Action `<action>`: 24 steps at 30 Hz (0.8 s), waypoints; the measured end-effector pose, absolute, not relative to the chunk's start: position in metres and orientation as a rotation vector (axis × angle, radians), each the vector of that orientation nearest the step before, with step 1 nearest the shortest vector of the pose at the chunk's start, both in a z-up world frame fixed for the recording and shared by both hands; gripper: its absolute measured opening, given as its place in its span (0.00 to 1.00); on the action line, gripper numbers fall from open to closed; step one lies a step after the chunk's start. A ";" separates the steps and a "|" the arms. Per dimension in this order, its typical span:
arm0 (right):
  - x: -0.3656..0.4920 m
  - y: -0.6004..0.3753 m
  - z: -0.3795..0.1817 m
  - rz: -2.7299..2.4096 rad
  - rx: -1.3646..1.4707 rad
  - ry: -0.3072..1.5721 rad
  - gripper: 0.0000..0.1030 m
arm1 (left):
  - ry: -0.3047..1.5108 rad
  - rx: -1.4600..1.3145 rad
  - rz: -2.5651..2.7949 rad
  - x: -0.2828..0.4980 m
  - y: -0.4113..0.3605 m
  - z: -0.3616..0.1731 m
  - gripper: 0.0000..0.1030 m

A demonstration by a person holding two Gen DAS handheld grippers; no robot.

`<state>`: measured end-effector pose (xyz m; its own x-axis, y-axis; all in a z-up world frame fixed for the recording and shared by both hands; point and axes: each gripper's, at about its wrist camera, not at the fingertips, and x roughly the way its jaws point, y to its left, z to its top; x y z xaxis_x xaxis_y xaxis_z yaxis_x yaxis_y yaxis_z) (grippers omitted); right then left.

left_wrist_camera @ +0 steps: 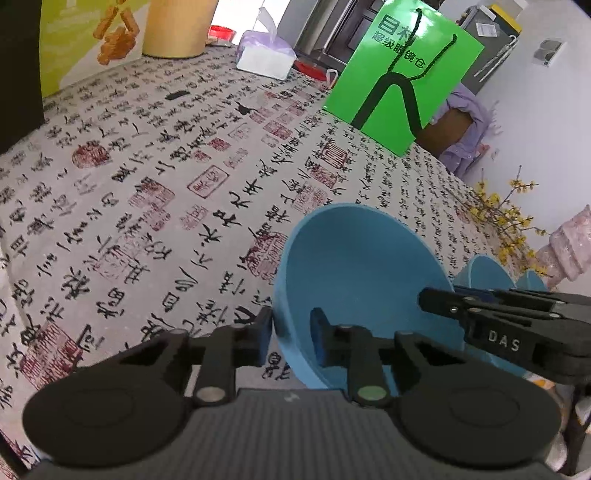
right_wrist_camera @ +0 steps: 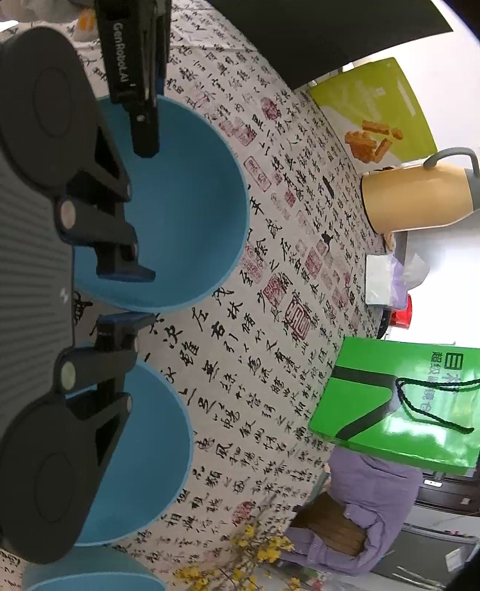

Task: Organize plates and bowls
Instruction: 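Close the left gripper on one blue bowl rim while the right grips another, then carry both gripped blue bowls toward the black paper bag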

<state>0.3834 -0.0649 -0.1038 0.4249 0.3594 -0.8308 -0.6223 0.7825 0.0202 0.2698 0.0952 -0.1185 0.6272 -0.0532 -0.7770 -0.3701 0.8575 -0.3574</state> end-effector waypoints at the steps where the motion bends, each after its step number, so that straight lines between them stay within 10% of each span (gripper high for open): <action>1: 0.383 -0.066 -0.104 0.627 -0.311 0.948 0.12 | 0.882 -0.521 0.196 0.270 0.095 -0.118 0.20; 24: 0.372 -0.070 -0.090 0.610 -0.275 0.920 0.09 | 0.836 -0.516 0.198 0.261 0.096 -0.101 0.19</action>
<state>0.3721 -0.0698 -0.0901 0.4538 0.3735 -0.8090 -0.6000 0.7993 0.0324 0.2610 0.0964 -0.1010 0.6609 -0.0321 -0.7498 -0.3646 0.8595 -0.3582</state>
